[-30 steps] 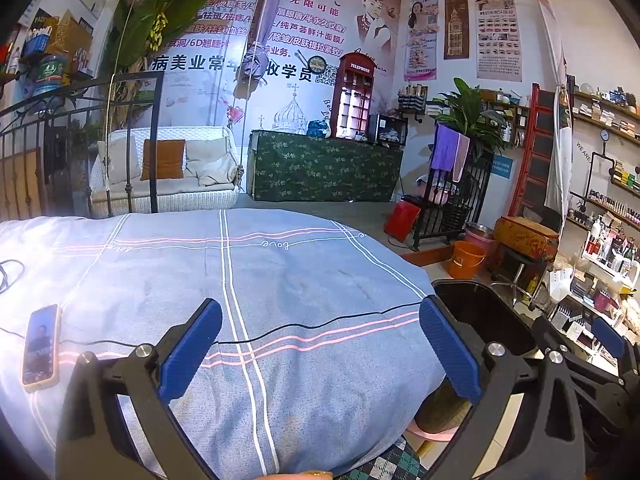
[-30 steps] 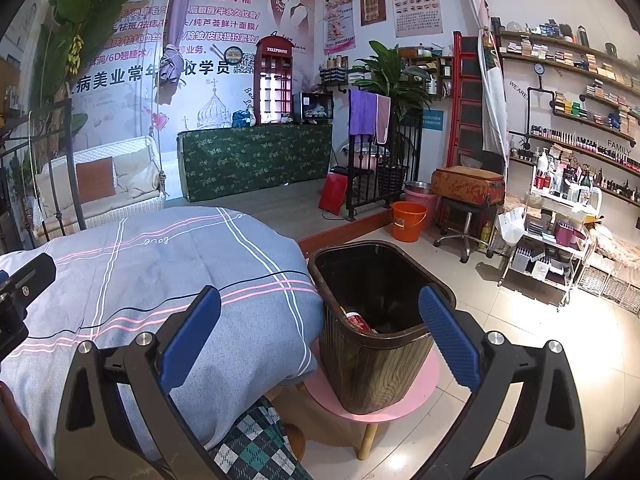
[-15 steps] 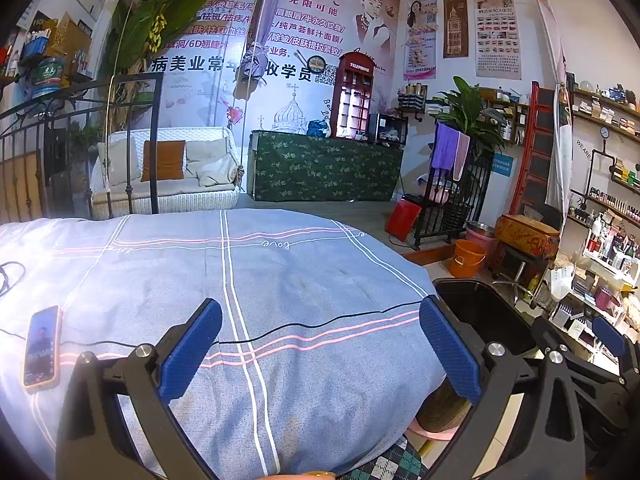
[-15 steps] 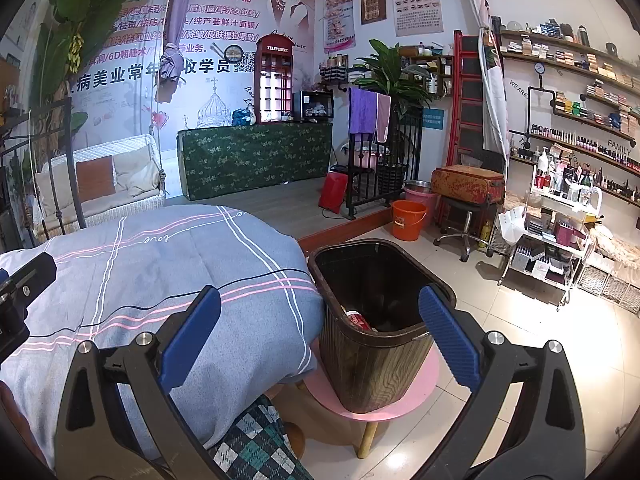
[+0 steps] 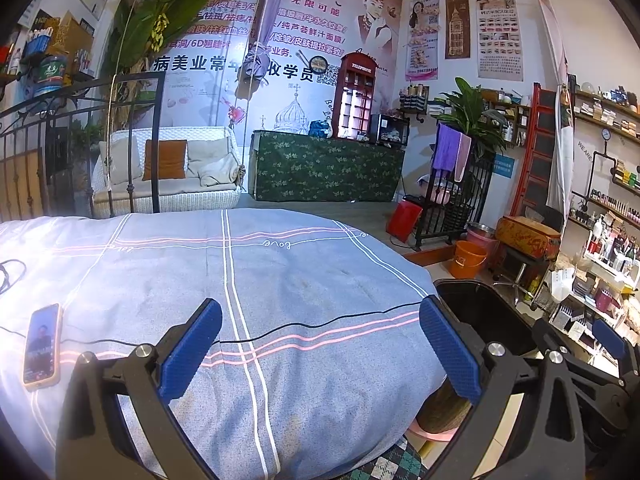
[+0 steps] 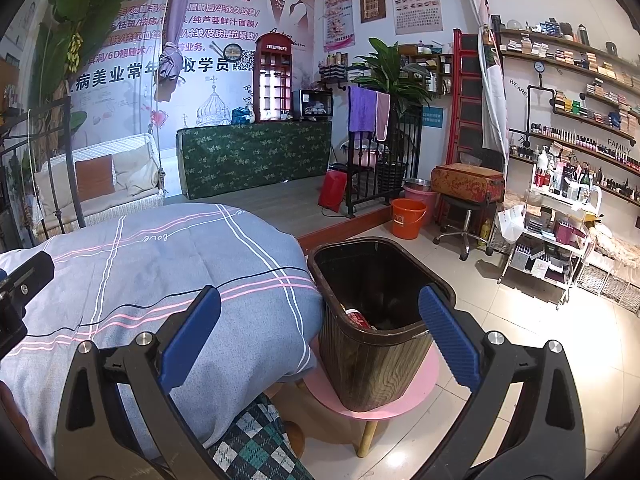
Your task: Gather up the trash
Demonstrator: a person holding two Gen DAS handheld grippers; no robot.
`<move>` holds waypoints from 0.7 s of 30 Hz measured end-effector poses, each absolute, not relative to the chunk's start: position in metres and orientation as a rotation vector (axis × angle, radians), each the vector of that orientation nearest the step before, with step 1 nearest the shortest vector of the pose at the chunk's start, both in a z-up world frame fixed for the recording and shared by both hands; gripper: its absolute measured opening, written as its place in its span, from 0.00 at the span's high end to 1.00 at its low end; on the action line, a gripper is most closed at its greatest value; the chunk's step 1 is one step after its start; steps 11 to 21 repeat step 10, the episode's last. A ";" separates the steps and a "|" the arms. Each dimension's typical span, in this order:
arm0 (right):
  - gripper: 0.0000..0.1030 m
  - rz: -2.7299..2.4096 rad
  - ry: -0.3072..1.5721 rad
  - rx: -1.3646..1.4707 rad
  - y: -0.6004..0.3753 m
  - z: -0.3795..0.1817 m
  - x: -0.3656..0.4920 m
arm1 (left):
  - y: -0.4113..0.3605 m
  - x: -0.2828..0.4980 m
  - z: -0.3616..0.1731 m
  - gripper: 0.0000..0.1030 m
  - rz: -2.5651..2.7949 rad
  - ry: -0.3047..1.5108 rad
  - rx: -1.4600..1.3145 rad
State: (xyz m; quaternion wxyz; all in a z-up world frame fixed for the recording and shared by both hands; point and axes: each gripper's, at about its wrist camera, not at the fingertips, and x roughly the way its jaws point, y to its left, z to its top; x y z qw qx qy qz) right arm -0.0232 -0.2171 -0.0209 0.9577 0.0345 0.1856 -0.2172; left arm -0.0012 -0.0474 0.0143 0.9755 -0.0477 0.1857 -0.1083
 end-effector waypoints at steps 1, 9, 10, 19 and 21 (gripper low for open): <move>0.05 -0.441 0.377 0.069 -0.218 -0.020 -0.023 | -0.047 -0.001 0.014 0.05 -0.218 0.375 -0.100; 0.05 -0.441 0.378 0.071 -0.218 -0.020 -0.023 | -0.044 0.001 0.014 0.05 -0.208 0.388 -0.095; 0.05 -0.441 0.378 0.070 -0.218 -0.020 -0.023 | -0.045 0.001 0.013 0.05 -0.207 0.388 -0.094; 0.05 -0.441 0.378 0.070 -0.218 -0.020 -0.023 | -0.045 0.001 0.013 0.05 -0.207 0.388 -0.094; 0.05 -0.441 0.378 0.070 -0.218 -0.020 -0.023 | -0.045 0.001 0.013 0.05 -0.207 0.388 -0.094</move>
